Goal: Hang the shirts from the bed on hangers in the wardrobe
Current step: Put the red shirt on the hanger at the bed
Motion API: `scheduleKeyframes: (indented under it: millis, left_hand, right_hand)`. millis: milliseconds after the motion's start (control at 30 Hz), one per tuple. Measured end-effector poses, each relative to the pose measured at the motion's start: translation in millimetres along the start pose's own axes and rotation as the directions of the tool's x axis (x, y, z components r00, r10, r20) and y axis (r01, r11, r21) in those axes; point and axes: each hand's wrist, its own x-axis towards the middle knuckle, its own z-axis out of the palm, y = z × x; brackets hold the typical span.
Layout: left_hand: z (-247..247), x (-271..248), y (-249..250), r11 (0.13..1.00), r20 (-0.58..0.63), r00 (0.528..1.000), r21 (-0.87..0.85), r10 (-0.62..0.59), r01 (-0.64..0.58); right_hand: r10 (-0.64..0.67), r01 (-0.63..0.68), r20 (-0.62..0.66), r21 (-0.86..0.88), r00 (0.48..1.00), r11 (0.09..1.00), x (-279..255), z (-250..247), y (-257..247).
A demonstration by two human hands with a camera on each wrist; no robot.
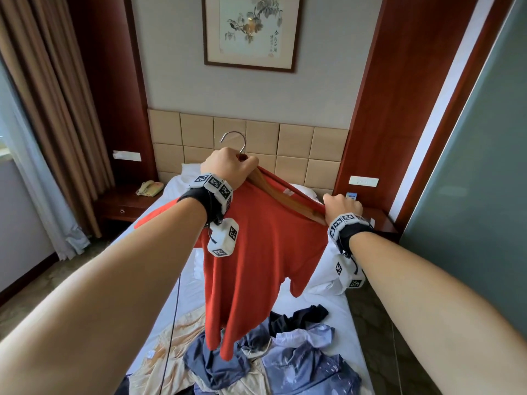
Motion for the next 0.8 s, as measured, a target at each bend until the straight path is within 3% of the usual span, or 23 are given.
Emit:
scheduleKeyframes:
  millis: [167, 367, 467, 700, 800]
  left_hand:
    - [5.5, -1.4, 5.0, 1.000, 0.017, 1.000, -0.010, -0.006, 0.006]
    - [1.6, 5.7, 4.7, 0.999, 0.002, 0.999, -0.032, -0.033, 0.033]
    - [1.3, 5.7, 7.9, 1.000, 0.005, 1.000, -0.014, -0.008, 0.008]
    - [6.4, 2.9, 10.3, 0.999, 0.014, 1.000, -0.032, 0.001, -0.001]
    - [7.3, 3.0, 11.7, 1.000, 0.014, 1.000, -0.030, 0.007, -0.007]
  right_hand:
    - [-0.066, 0.074, 0.066, -0.128, 0.996, 0.989, -1.7, -12.0, 4.1]
    - [0.088, -0.088, 0.270, -0.011, 0.959, 0.996, 8.3, -2.4, 7.7]
    - [0.080, -0.080, 0.223, -0.010, 0.971, 0.997, 0.6, -5.2, 5.8]
    - [-0.087, 0.118, 0.137, -0.238, 0.987, 0.964, -3.0, -15.7, 1.3]
    - [-0.078, 0.108, 0.124, -0.251, 0.989, 0.962, 1.2, -12.7, 1.1]
